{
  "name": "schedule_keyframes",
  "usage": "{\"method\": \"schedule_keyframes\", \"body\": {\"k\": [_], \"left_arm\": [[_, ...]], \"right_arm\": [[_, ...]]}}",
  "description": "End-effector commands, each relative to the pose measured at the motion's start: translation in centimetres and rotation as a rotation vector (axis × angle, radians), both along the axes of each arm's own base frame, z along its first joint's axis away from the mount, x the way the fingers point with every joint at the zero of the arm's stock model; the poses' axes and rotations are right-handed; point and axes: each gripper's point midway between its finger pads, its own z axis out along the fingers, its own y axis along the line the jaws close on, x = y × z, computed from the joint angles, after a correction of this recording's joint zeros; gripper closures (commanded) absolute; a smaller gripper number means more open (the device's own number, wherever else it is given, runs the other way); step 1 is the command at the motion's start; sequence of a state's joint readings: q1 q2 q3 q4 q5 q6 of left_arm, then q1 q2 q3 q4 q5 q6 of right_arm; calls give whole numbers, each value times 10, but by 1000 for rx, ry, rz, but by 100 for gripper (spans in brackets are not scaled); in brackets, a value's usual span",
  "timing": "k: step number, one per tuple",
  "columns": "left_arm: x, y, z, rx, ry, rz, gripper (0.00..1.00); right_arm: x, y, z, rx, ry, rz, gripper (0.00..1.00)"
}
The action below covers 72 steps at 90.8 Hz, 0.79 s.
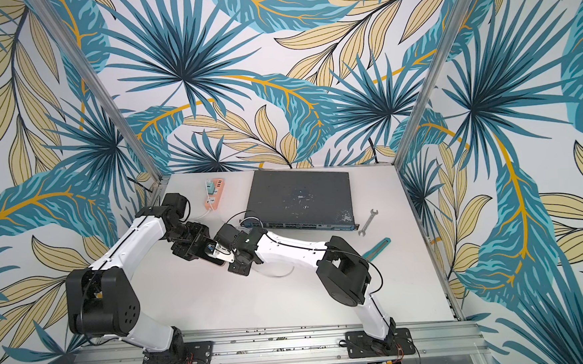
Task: Plug the charging cable into the phone
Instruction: Insert the charging cable into the phone.
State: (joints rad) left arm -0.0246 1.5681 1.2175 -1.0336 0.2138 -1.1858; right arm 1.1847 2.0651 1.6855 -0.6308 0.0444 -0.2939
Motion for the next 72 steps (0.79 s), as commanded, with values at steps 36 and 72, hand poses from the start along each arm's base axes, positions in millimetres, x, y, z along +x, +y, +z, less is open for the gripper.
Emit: {"method": "schedule_keyframes", "body": {"k": [36, 72], "left_arm": [[0, -2, 11, 11, -39, -24, 100], [4, 5, 15, 41, -41, -25, 100]], "right_arm": [[-1, -1, -5, -25, 3, -11, 100], [0, -3, -3, -27, -6, -14, 100]]}}
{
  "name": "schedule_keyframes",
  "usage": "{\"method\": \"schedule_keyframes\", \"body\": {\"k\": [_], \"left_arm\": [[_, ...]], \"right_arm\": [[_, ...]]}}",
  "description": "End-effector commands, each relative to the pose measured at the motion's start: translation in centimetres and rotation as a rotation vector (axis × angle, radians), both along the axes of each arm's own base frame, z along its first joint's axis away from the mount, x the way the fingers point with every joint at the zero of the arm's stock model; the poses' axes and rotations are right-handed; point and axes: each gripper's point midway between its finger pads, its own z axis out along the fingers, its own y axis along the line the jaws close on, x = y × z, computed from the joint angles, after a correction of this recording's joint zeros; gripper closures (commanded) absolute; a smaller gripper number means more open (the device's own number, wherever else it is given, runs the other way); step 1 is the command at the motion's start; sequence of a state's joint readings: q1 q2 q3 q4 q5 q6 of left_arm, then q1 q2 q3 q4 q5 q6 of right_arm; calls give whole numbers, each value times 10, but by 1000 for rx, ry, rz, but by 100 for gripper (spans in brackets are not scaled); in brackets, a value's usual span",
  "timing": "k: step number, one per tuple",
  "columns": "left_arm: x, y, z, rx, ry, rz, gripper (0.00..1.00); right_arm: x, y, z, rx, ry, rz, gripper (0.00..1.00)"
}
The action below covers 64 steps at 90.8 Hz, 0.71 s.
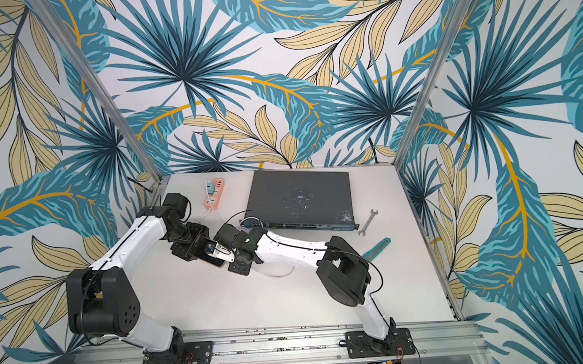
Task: Plug the charging cable into the phone
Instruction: Insert the charging cable into the phone.
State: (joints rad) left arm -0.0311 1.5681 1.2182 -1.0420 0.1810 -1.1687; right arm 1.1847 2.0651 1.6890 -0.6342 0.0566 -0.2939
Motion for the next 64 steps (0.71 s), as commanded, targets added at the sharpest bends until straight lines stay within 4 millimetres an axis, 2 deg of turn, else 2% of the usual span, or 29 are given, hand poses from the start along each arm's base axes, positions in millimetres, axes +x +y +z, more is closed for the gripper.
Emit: {"method": "schedule_keyframes", "body": {"k": [1, 64], "left_arm": [[6, 2, 16, 6, -44, -8, 100], [6, 1, 13, 8, -38, -4, 100]], "right_arm": [[-2, -2, -4, -24, 4, -9, 100], [-2, 6, 0, -4, 10, -4, 100]]}}
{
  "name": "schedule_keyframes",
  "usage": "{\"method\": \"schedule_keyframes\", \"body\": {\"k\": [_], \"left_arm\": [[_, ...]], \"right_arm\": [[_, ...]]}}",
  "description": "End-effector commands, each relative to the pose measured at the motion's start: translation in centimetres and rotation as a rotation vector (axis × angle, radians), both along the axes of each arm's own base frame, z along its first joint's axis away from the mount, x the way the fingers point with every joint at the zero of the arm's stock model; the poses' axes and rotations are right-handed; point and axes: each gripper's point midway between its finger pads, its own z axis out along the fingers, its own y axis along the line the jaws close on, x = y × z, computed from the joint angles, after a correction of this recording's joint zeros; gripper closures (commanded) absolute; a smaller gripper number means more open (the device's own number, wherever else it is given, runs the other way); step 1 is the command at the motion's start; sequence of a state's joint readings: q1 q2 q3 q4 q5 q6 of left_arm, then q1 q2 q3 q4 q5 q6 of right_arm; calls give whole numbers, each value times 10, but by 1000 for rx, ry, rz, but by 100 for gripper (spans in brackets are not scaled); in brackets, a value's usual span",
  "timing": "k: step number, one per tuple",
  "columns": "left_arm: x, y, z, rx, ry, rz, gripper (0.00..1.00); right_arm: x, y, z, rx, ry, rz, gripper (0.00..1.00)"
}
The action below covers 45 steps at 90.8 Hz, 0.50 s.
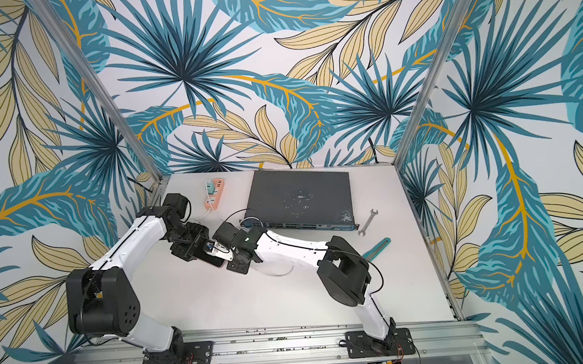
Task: Plug the charging cable into the phone
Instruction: Insert the charging cable into the phone.
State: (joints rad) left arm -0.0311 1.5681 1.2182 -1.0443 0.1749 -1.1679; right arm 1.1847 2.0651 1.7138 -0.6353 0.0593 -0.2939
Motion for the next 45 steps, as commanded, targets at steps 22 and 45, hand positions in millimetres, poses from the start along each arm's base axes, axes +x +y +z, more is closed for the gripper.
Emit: {"method": "schedule_keyframes", "body": {"k": [22, 45], "left_arm": [[8, -2, 17, -15, -50, 0, 100], [8, 2, 16, -13, -46, 5, 100]], "right_arm": [[-5, 1, -12, -30, 25, -1, 100], [-7, -9, -15, -50, 18, -4, 100]]}}
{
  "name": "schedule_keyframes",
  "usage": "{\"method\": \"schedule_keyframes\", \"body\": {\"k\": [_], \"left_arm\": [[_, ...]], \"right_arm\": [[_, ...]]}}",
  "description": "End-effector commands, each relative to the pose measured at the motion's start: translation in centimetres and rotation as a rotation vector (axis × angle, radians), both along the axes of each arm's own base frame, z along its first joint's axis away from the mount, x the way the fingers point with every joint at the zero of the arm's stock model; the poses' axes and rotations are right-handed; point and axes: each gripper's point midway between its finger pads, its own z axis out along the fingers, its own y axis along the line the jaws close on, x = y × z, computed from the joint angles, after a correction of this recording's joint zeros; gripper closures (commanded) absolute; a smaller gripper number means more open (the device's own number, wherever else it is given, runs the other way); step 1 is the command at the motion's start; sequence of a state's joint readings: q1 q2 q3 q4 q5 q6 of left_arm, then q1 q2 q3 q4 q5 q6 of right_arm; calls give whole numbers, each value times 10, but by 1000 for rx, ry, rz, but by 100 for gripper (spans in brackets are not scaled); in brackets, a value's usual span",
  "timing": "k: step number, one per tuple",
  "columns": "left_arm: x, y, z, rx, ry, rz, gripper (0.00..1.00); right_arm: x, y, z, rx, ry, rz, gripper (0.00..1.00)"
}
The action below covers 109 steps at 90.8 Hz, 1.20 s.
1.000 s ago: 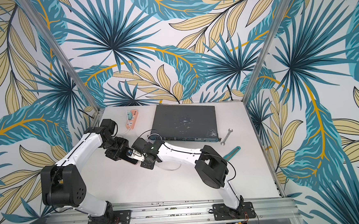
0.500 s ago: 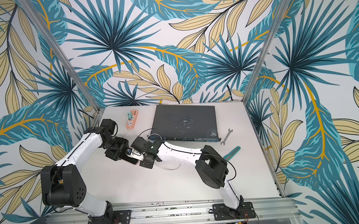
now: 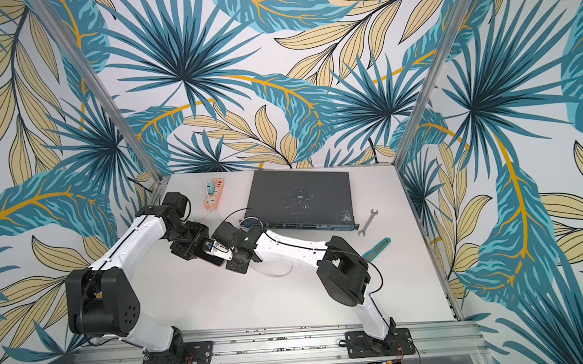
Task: Plug the charging cable into the phone
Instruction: Insert the charging cable into the phone.
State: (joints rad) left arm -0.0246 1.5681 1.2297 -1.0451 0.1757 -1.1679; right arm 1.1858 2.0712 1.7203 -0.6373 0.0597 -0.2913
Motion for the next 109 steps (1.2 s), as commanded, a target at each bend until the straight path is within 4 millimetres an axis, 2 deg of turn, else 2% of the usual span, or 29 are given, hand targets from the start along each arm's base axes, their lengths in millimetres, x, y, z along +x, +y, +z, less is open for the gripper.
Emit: {"method": "schedule_keyframes", "body": {"k": [1, 84, 109], "left_arm": [[5, 0, 13, -13, -35, -1, 100], [3, -11, 11, -16, -33, -23, 100], [2, -7, 10, 2, -31, -26, 100]], "right_arm": [[-7, -11, -14, -49, 17, -2, 100], [-4, -4, -14, -39, 12, -6, 100], [-3, -4, -11, -37, 4, -10, 100]]}}
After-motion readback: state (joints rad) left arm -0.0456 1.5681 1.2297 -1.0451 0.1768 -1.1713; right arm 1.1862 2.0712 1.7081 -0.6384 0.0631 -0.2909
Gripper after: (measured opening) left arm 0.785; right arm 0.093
